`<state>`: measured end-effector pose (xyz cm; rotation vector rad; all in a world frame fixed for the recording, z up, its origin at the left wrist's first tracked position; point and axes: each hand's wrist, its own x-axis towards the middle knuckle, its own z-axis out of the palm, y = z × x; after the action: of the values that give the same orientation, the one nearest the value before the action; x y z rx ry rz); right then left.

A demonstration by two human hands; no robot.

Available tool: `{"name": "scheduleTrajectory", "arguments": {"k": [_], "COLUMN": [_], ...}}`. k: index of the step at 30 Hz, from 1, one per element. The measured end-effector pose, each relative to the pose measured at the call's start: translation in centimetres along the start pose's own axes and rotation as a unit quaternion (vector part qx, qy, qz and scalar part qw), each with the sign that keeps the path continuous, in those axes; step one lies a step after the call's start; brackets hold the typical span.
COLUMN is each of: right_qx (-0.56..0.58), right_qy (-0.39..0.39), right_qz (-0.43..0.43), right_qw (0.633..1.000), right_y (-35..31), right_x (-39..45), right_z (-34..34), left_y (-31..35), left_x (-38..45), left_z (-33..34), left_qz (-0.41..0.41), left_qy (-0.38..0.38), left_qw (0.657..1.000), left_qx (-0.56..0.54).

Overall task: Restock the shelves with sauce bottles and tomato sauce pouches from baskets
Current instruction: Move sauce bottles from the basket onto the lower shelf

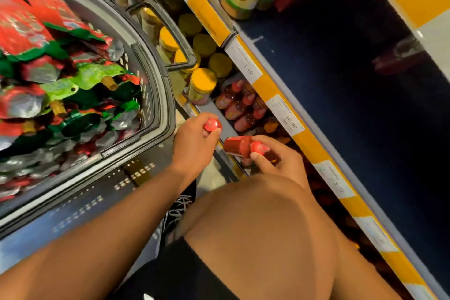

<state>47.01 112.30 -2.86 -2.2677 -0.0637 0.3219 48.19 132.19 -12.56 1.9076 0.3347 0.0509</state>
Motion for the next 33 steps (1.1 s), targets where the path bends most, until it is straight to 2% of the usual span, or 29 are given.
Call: {"name": "scheduleTrajectory", "arguments": {"k": [8, 14, 19, 22, 25, 33], "right_qx": [-0.073, -0.225, -0.322, -0.343, -0.365, -0.378], "right_qy": [0.031, 0.054, 0.028, 0.009, -0.008, 0.008], "right_qz": [0.006, -0.019, 0.008, 0.024, 0.029, 0.046], "right_qw": [0.997, 0.973, 0.946, 0.939, 0.931, 0.924], "right_y": [2.0, 2.4, 2.8, 3.1, 3.3, 3.1], "right_x": [3.4, 6.6, 8.8, 9.2, 9.6, 9.7], "right_z": [2.0, 2.7, 3.3, 3.6, 3.8, 3.7], "left_y": [-1.9, -2.7, -3.0, -2.9, -2.4, -1.8], "left_x": [4.1, 6.3, 7.6, 7.9, 8.4, 8.7], "left_z": [2.6, 3.9, 5.5, 6.7, 7.4, 7.7], "left_qz": [-0.038, -0.027, -0.012, 0.021, 0.028, 0.052], "left_qy": [0.052, 0.055, 0.002, -0.043, -0.055, -0.092], "left_qw": [0.997, 0.998, 1.000, 0.999, 0.998, 0.993], "left_qx": [-0.037, -0.032, -0.017, 0.006, 0.028, 0.055]}}
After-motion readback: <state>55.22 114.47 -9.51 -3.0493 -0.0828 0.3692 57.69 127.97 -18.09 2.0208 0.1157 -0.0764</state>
